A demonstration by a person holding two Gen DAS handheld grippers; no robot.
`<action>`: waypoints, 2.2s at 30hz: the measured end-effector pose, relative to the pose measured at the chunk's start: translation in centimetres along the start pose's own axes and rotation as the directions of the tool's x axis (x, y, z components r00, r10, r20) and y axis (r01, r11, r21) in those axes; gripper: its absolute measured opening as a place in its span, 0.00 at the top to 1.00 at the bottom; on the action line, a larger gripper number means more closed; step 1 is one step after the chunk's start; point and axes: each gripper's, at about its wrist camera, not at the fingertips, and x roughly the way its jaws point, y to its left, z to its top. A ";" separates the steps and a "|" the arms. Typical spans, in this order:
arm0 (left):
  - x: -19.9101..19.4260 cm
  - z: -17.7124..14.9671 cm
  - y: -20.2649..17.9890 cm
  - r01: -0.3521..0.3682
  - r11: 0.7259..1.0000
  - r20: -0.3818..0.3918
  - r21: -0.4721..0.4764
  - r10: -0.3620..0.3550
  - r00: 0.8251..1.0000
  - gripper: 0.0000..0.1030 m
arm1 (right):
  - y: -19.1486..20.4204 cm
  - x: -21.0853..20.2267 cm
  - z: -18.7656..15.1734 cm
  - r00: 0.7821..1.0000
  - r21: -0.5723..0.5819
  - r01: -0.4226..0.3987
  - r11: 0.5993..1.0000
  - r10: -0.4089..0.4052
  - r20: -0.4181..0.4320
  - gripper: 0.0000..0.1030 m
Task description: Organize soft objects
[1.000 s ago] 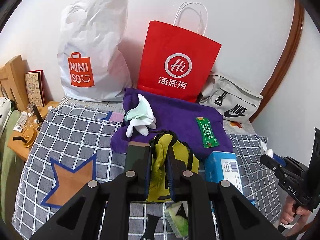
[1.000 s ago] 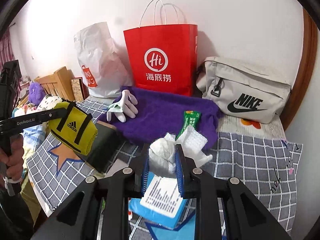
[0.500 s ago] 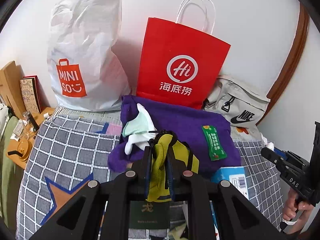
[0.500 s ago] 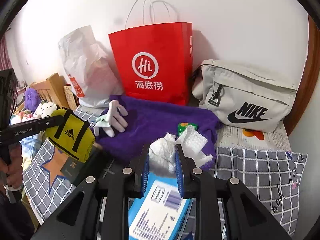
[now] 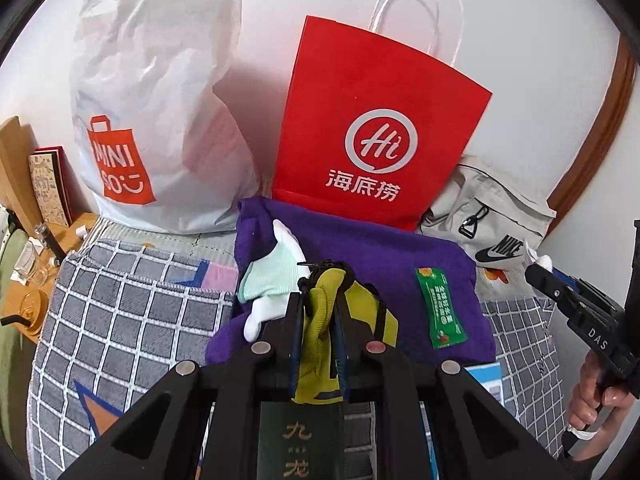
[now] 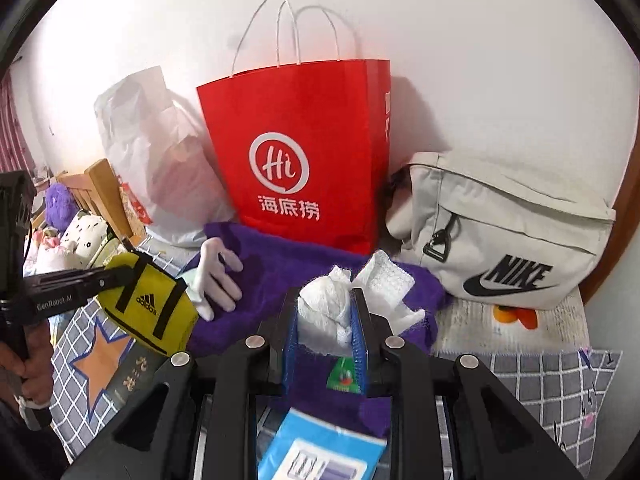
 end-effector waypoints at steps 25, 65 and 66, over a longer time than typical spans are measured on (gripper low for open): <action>10.7 0.2 0.7 -0.022 1.000 -0.166 -0.012 0.020 0.986 0.86 | -4.0 11.3 -1.4 0.983 0.093 0.025 0.995 -0.008 -0.181 0.77; 10.2 0.4 0.2 -0.007 0.999 -0.152 0.034 0.012 0.988 0.52 | -3.6 10.8 -1.0 0.993 0.156 0.000 0.988 0.018 -0.116 0.38; 9.9 0.5 0.0 -0.008 0.999 -0.149 0.040 0.014 0.989 0.51 | -3.4 10.3 -0.8 0.994 0.154 0.001 0.988 0.016 -0.107 0.38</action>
